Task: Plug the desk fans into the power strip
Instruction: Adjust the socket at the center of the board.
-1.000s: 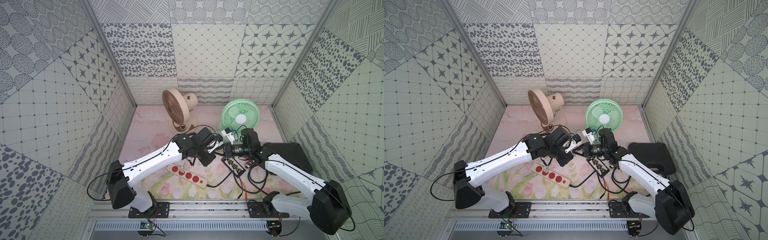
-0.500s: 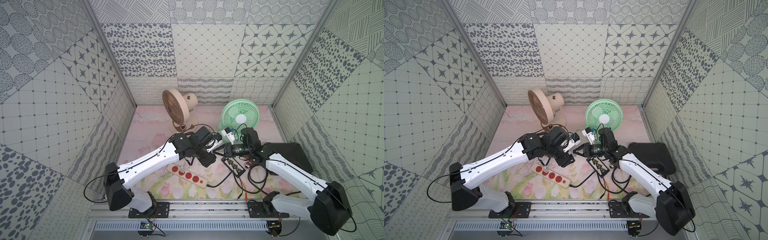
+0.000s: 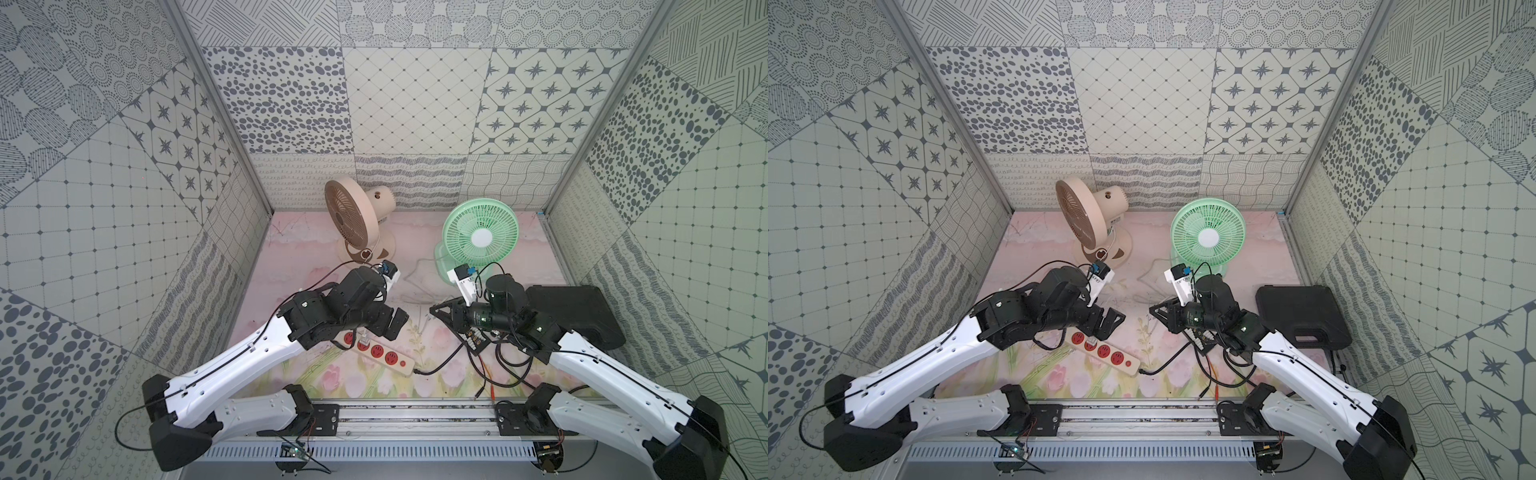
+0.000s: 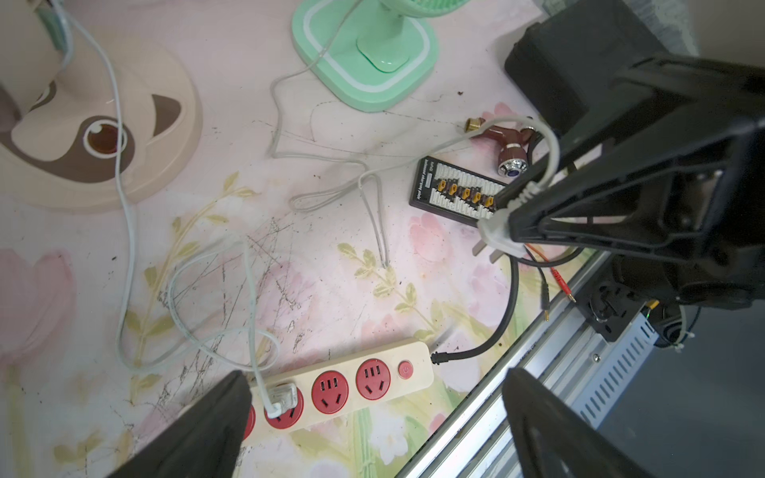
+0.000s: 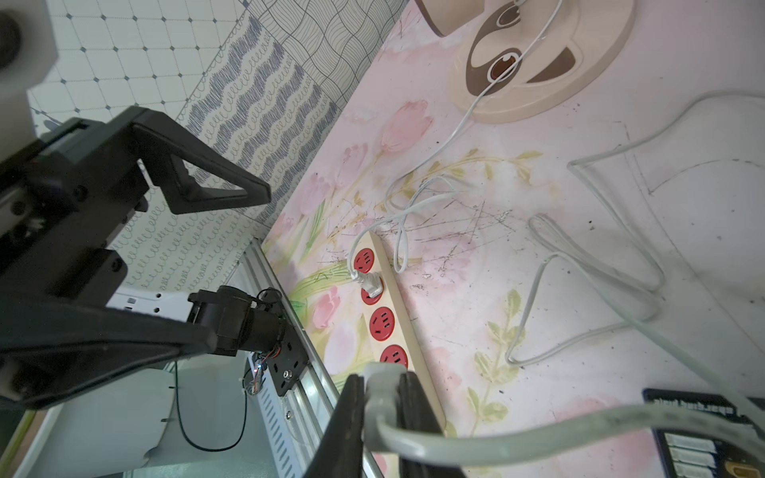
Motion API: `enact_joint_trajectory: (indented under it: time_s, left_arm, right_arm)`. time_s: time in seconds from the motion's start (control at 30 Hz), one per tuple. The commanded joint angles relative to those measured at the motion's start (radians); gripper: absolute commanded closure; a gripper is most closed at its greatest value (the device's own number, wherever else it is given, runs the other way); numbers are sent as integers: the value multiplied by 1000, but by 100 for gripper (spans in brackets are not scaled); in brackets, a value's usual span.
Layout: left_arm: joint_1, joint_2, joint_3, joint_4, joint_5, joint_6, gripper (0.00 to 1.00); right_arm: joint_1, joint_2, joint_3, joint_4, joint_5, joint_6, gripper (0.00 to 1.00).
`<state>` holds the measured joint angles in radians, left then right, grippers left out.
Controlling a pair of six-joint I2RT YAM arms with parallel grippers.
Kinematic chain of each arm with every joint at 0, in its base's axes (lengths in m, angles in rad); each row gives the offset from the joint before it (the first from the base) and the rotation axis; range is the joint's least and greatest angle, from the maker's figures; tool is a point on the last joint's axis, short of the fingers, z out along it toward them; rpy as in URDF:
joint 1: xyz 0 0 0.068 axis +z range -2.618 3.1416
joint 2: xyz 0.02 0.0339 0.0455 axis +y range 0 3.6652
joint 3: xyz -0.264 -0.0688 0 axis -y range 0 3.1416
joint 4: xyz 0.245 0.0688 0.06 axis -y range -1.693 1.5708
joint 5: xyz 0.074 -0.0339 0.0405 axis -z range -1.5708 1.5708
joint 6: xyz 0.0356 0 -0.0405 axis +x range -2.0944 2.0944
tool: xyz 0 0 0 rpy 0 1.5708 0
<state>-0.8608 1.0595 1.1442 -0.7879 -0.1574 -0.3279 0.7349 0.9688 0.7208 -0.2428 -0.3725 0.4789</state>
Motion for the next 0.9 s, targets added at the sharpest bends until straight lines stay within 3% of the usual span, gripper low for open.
enact_joint_trajectory:
  time_s: [0.0,0.2,0.47,0.77,0.87]
  left_arm:
    - [47,-172,-105,10,-107,-265,0]
    - [70,-363,-224,-63,-186,-414,0]
    - [80,-536,-389,-127,-283,-576,4]
    - [115,-564,-507,-98,-304,-650,18]
    - [147,-548,-548,-60,-270,-655,29]
  right_arm:
    - [44,8,-13,54,125,-66,100]
    - [136,42,-45,129,219,-170,100]
    - [181,107,-55,180,190,-299,100]
    - [229,201,-61,278,115,-355,100]
    - [248,230,-60,300,123,-363,100]
